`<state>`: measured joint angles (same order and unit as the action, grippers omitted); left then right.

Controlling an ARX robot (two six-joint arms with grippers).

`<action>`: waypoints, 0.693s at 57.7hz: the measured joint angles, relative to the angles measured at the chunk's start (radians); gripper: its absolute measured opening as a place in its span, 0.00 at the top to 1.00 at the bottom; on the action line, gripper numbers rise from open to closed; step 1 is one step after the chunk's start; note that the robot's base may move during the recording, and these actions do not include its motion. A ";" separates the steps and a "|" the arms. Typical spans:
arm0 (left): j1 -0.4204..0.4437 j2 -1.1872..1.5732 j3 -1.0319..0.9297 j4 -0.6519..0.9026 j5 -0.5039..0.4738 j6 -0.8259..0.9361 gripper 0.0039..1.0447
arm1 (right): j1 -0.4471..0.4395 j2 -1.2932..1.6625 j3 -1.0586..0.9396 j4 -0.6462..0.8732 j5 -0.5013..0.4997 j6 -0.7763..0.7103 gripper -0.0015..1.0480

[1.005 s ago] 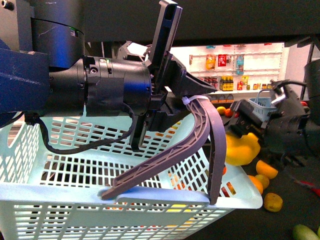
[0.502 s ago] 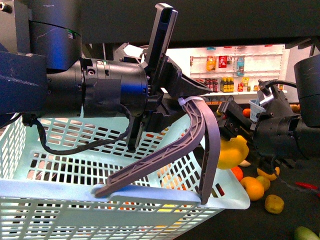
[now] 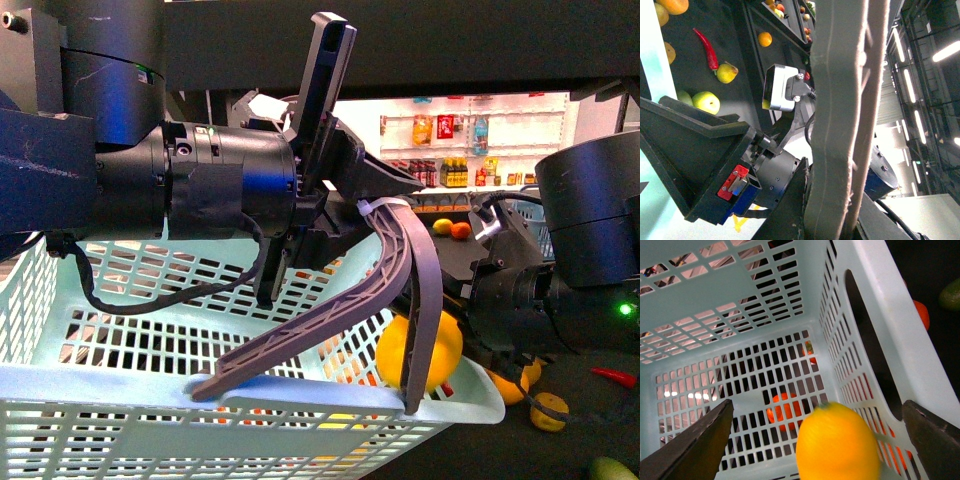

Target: Pick lemon from shelf

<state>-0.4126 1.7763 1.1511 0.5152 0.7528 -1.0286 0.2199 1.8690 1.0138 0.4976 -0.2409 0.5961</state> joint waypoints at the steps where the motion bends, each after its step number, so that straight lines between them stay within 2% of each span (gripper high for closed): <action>1: 0.000 0.000 0.000 0.000 -0.002 0.000 0.91 | -0.003 -0.002 0.000 -0.002 0.000 0.000 0.03; 6: 0.000 0.000 0.000 0.000 -0.001 0.000 0.91 | -0.018 -0.015 0.000 -0.009 0.001 -0.010 0.02; 11: 0.000 0.000 0.000 0.000 0.003 0.000 0.91 | -0.053 -0.057 0.000 -0.019 0.051 -0.051 0.02; 28: 0.000 0.000 0.000 0.000 -0.004 -0.005 0.91 | -0.223 -0.315 -0.044 0.018 0.171 -0.290 0.02; 40: 0.000 0.000 0.000 0.000 0.000 -0.006 0.91 | -0.253 -0.533 -0.197 0.105 0.179 -0.427 0.02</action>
<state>-0.4122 1.7763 1.1511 0.5152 0.7525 -1.0348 -0.0326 1.3365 0.8169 0.6022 -0.0616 0.1692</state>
